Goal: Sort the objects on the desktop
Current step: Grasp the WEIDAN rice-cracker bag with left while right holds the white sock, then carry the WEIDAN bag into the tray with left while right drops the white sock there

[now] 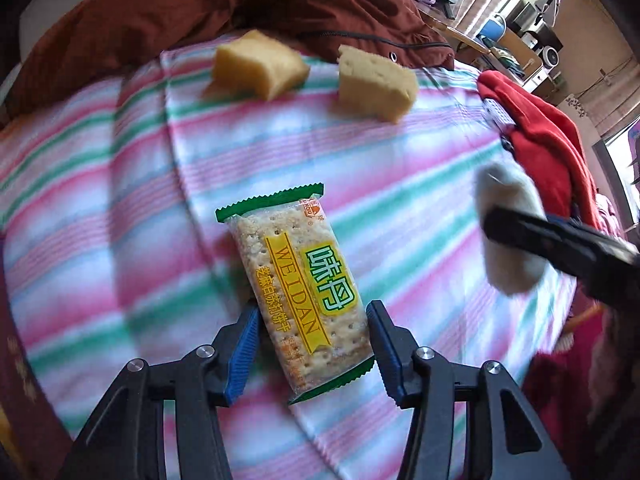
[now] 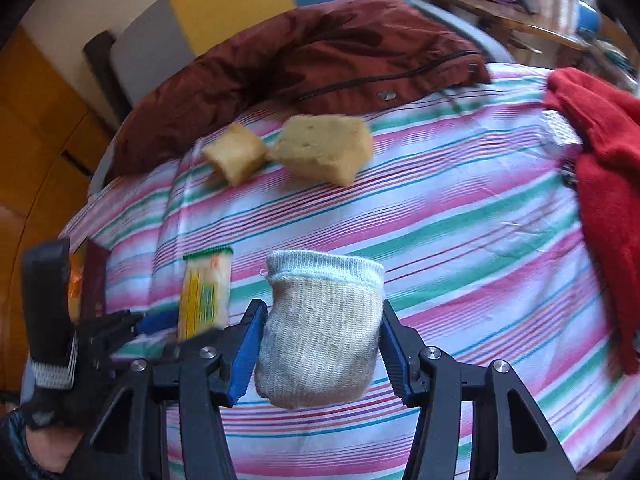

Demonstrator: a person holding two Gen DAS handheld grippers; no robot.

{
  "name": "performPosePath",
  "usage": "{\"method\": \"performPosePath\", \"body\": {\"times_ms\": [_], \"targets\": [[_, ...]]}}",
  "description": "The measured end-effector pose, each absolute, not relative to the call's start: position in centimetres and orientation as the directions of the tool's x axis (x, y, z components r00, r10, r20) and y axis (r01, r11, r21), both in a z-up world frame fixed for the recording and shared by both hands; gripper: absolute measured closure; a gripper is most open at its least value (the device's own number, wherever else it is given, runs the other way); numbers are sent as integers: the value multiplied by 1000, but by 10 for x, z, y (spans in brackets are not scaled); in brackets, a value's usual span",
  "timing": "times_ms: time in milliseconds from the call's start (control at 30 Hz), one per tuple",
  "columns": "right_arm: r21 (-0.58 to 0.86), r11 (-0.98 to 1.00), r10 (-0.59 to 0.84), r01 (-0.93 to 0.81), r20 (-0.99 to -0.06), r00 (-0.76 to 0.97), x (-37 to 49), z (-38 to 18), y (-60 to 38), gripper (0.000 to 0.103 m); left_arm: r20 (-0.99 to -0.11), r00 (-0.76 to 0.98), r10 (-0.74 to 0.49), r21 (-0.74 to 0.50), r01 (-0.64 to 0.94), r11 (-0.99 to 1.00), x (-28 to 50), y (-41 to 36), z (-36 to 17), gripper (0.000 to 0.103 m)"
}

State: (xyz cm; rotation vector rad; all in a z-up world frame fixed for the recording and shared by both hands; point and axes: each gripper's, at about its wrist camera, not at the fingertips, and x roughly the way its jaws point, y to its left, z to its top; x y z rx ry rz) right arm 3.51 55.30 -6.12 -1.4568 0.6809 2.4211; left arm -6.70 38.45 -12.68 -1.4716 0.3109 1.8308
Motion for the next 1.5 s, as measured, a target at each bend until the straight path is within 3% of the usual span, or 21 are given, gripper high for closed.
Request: {"method": "performPosePath", "body": {"times_ms": [233, 467, 667, 1067, 1500], "targets": [[216, -904, -64, -369, -921, -383, 25, -81, 534, 48, -904, -49, 424, -301, -630, -716, -65, 377, -129, 49], [145, -935, -41, -324, -950, -308, 17, -97, 521, 48, -901, -119, 416, -243, -656, -715, -59, 370, -129, 48], [116, -942, -22, -314, -958, -287, 18, -102, 518, 47, -892, -168, 421, -211, -668, -714, -50, 355, -122, 55], [79, -961, 19, -265, -937, -348, 23, -91, 506, 48, -773, -391, 500, -135, -668, -732, -19, 281, -39, 55], [22, -975, 61, -223, -931, -360, 13, -90, 487, 47, -674, -569, 471, -77, -580, -811, -10, 194, 13, 55]]}}
